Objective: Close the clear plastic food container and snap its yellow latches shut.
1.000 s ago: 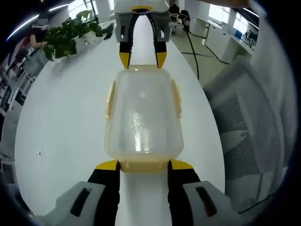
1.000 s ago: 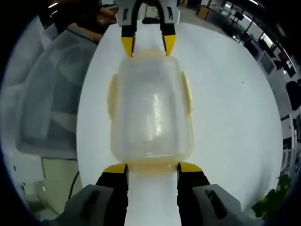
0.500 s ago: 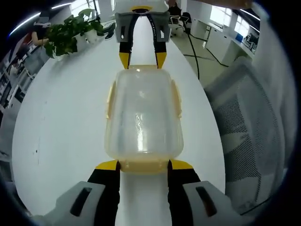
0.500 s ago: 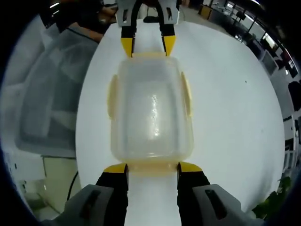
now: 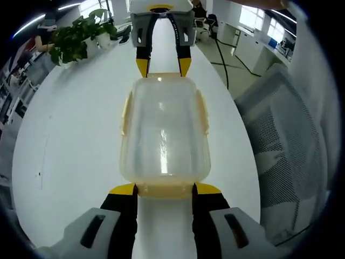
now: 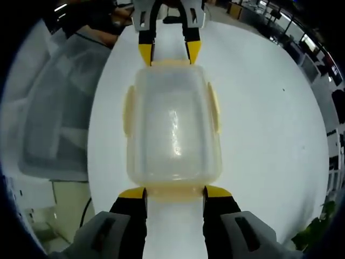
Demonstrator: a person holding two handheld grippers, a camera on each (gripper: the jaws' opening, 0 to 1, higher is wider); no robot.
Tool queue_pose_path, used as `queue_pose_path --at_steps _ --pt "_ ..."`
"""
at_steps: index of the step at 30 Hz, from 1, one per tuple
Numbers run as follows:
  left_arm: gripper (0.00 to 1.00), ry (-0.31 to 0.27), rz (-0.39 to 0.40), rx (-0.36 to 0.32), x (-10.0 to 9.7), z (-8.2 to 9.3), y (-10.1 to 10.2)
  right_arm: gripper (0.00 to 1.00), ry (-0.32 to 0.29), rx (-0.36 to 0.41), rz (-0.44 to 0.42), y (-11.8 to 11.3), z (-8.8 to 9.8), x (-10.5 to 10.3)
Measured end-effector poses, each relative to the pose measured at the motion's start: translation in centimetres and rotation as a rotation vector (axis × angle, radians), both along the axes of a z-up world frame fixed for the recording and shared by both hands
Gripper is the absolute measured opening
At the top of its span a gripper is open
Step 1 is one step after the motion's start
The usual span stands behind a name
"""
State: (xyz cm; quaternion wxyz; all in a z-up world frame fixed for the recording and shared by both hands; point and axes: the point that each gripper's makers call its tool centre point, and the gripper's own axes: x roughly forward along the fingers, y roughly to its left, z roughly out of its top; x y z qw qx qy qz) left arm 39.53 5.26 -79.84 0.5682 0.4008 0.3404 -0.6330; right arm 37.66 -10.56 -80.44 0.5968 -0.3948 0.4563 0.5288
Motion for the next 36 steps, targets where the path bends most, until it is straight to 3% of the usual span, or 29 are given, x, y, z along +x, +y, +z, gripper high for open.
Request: queue_pose_path --at_steps 18,21,27,32,36 --pt "0.4 -0.008 -0.012 0.001 0.1 -0.4 0.2 0.4 -0.013 -0.005 0.004 -0.2 -0.3 -0.1" --pt "0.45 -0.005 -0.006 -0.007 0.0 -0.2 0.4 0.43 -0.014 -0.004 -0.017 -0.4 -0.2 -0.1" --pt "0.48 0.007 0.038 -0.025 -0.2 0.4 1.4 0.46 -0.002 -0.002 -0.083 -1.1 0.4 -0.8" --pt "0.48 0.027 0.142 -0.073 0.0 1.3 1.6 0.42 -0.005 0.017 -0.191 -1.3 1.2 -0.9" --pt "0.49 0.099 0.243 -0.156 -0.7 2.3 0.7 0.42 0.011 0.087 -0.293 -0.5 1.9 -1.0"
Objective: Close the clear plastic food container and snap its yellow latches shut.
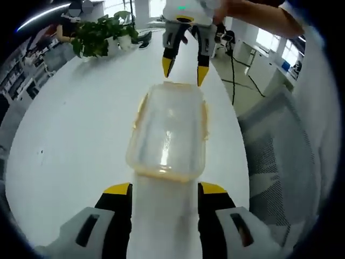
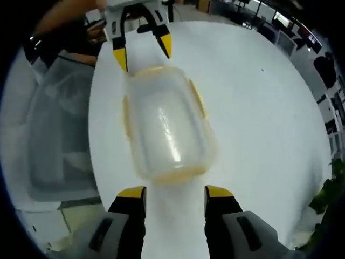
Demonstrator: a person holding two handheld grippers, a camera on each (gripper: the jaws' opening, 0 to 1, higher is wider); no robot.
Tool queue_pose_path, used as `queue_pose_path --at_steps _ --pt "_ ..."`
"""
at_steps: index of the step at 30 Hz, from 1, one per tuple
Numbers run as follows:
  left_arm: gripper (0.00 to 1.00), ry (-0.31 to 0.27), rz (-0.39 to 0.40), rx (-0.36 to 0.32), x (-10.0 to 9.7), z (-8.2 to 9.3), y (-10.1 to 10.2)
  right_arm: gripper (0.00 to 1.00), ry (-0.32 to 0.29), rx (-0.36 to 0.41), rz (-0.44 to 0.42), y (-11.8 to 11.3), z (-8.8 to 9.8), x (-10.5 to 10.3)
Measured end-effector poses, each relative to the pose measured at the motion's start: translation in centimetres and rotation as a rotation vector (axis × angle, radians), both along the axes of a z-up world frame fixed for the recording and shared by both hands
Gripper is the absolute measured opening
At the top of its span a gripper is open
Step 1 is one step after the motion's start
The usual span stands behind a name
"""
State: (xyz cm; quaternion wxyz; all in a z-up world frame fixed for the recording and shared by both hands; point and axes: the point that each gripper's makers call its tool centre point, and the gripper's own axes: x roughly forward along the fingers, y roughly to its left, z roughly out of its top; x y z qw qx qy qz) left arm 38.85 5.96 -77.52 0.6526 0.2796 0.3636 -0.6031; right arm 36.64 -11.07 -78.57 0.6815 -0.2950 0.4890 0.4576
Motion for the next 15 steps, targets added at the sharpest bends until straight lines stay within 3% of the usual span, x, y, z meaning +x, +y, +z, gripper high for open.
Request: queue_pose_path --at_steps 9,15 --pt "0.51 0.076 0.255 -0.062 1.0 0.6 0.0 0.4 0.017 0.121 -0.305 0.5 1.4 1.5" --pt "0.48 0.109 0.436 -0.091 1.5 0.3 0.0 0.39 0.023 0.154 -0.449 0.5 0.9 1.6"
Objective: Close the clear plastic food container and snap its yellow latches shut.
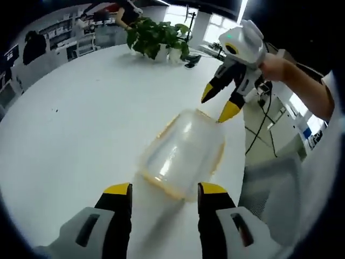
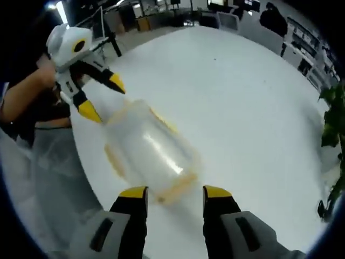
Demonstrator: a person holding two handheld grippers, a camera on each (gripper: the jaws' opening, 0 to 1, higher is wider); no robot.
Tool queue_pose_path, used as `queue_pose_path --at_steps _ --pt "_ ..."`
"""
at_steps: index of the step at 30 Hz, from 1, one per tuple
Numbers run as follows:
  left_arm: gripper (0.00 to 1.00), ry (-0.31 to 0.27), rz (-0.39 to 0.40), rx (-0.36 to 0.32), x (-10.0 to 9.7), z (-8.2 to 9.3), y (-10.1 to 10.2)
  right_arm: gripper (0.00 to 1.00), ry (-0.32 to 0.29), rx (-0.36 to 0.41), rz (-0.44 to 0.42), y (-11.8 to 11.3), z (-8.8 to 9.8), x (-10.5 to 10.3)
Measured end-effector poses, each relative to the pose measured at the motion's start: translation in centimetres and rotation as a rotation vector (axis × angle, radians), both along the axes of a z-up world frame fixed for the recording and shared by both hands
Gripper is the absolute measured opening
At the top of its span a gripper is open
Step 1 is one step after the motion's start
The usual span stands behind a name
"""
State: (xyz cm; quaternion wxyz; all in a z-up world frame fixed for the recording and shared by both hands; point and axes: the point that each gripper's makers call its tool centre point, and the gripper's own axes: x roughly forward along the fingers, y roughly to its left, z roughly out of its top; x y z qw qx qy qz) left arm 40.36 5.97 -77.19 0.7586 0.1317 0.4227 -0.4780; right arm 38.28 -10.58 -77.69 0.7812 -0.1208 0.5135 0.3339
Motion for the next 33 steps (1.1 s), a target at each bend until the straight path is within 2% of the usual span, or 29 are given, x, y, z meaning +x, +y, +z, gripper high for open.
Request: queue_pose_path --at_steps 2,3,5,7,8,14,19,21,23,25,28,31,33 --pt "0.48 0.007 0.019 -0.008 0.1 0.0 0.0 0.39 0.002 0.005 -0.045 -0.1 -0.2 0.1" --pt "0.48 0.036 0.068 -0.024 0.1 0.0 0.0 0.38 0.004 0.009 -0.062 -0.2 -0.3 0.1" --pt "0.48 0.061 0.106 -0.066 0.1 0.3 -0.3 0.38 0.008 0.031 -0.084 0.0 -0.3 0.1" --pt "0.48 0.102 0.161 -0.098 0.0 0.4 -0.5 0.37 0.039 0.082 -0.163 0.4 -0.3 -0.1" --pt "0.48 0.115 0.191 -0.109 0.2 0.4 -0.4 0.37 0.033 0.084 -0.167 0.3 -0.3 0.0" --pt "0.46 0.144 0.242 -0.09 -0.3 -0.2 -0.4 0.37 0.052 0.116 -0.27 0.0 -0.9 0.2" --pt "0.46 0.208 0.323 -0.128 -0.3 -0.7 -0.8 0.37 0.075 0.156 -0.342 0.1 -1.7 0.3" --pt "0.46 0.259 0.351 -0.153 -0.6 -0.7 -1.1 0.37 0.094 0.226 -0.405 0.6 -1.7 0.5" --pt "0.46 0.275 0.372 -0.154 -0.6 -0.9 -0.9 0.37 0.092 0.205 -0.396 0.2 -2.1 0.4" --pt "0.46 0.271 0.369 -0.14 -0.6 -1.2 -0.8 0.37 0.101 0.227 -0.414 0.3 -2.1 0.5" --pt "0.45 0.294 0.368 -0.149 -0.9 -1.4 -1.1 0.36 0.123 0.255 -0.435 0.5 -2.1 0.4" --pt "0.36 0.303 0.353 -0.145 -1.4 -1.6 -1.4 0.35 0.134 0.268 -0.445 0.8 -2.1 0.3" --pt "0.32 0.24 0.321 -0.066 -1.2 -2.4 -0.7 0.34 0.153 0.28 -0.456 1.2 -2.1 0.0"
